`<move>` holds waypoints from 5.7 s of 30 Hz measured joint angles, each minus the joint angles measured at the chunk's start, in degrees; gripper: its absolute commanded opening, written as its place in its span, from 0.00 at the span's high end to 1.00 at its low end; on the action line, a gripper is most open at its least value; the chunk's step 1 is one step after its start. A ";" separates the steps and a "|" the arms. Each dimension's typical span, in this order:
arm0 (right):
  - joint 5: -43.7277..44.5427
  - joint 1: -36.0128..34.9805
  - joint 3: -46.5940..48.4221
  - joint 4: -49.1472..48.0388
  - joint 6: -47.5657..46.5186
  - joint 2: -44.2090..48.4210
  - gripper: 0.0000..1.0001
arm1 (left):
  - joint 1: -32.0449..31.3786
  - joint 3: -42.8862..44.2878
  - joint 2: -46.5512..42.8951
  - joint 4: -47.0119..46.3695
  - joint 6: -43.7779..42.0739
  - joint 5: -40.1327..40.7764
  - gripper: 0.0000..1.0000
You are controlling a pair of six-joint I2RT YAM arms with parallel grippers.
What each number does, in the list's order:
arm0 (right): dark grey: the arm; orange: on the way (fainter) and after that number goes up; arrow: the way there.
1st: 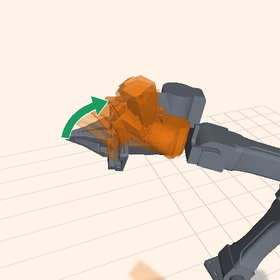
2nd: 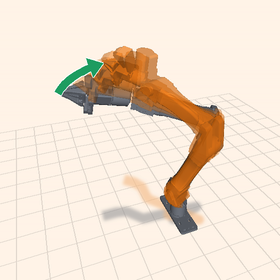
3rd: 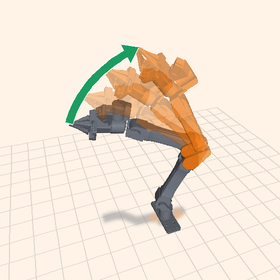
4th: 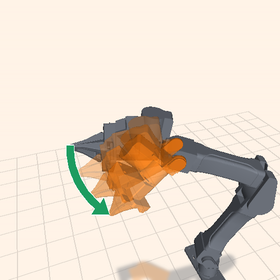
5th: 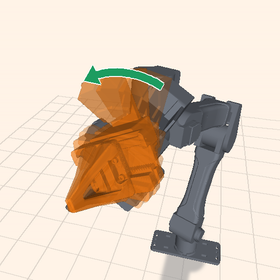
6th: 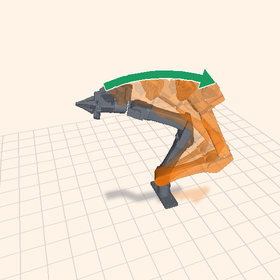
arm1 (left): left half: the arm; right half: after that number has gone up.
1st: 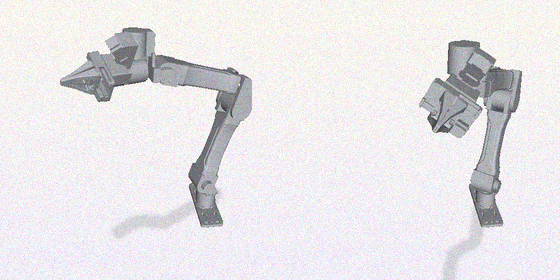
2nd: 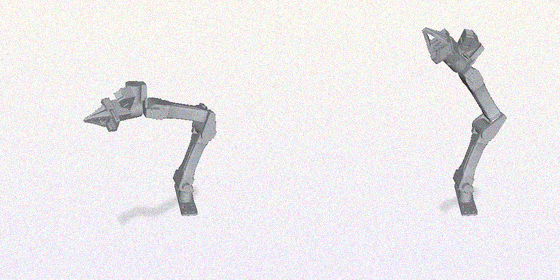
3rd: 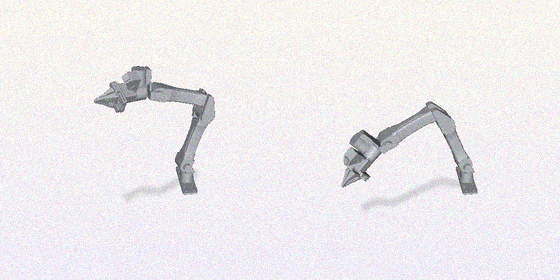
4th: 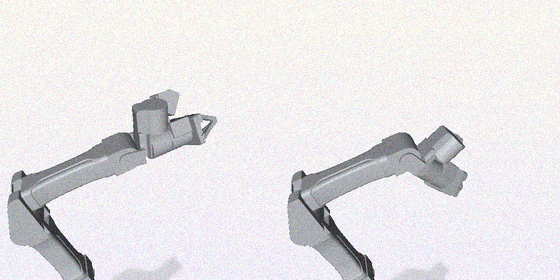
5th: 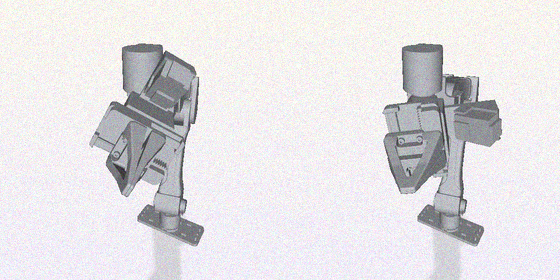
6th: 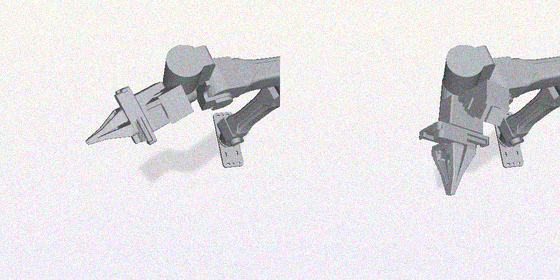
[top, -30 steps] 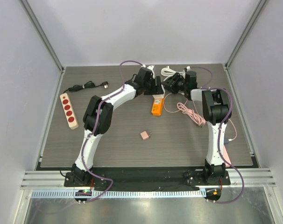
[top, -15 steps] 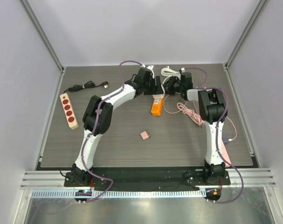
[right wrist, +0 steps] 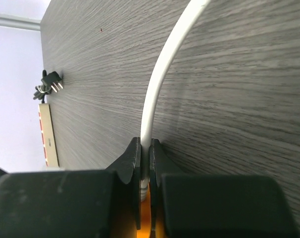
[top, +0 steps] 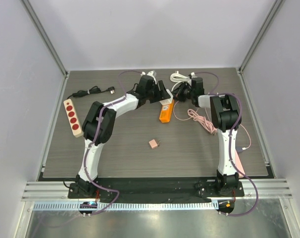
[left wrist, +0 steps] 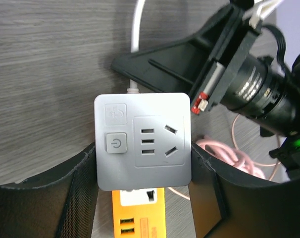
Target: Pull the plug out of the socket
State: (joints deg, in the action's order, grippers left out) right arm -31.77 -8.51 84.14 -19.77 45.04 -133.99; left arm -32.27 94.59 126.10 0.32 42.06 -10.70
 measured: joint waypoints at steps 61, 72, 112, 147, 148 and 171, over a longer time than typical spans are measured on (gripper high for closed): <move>-6.75 -2.60 -26.12 -9.25 -5.88 17.33 0.34 | -1.75 -9.73 -5.03 -10.34 5.33 11.67 1.00; -4.85 -3.72 -24.26 -11.63 -2.58 14.47 0.63 | -1.64 -10.32 -5.03 -11.13 5.88 11.17 1.00; 0.57 -2.82 -16.79 -4.72 0.37 11.34 0.99 | 5.22 -35.15 -33.77 8.39 2.47 -4.04 1.00; -2.38 -2.19 -16.83 -7.39 1.51 10.10 0.99 | 3.13 -65.59 -33.88 -34.32 22.47 -11.96 0.56; -2.40 -2.19 -16.83 -7.41 1.55 10.10 0.99 | 3.13 -65.59 -33.90 -34.27 22.45 -11.82 0.46; -3.10 -2.12 -16.70 -7.89 1.75 9.70 0.83 | 3.08 -58.84 -69.81 12.17 9.62 7.82 0.06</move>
State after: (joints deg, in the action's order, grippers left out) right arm -34.87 -10.63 67.44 -27.66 46.78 -124.29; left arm -29.19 35.75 56.29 12.49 51.68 -2.87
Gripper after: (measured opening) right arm 0.410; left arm 0.944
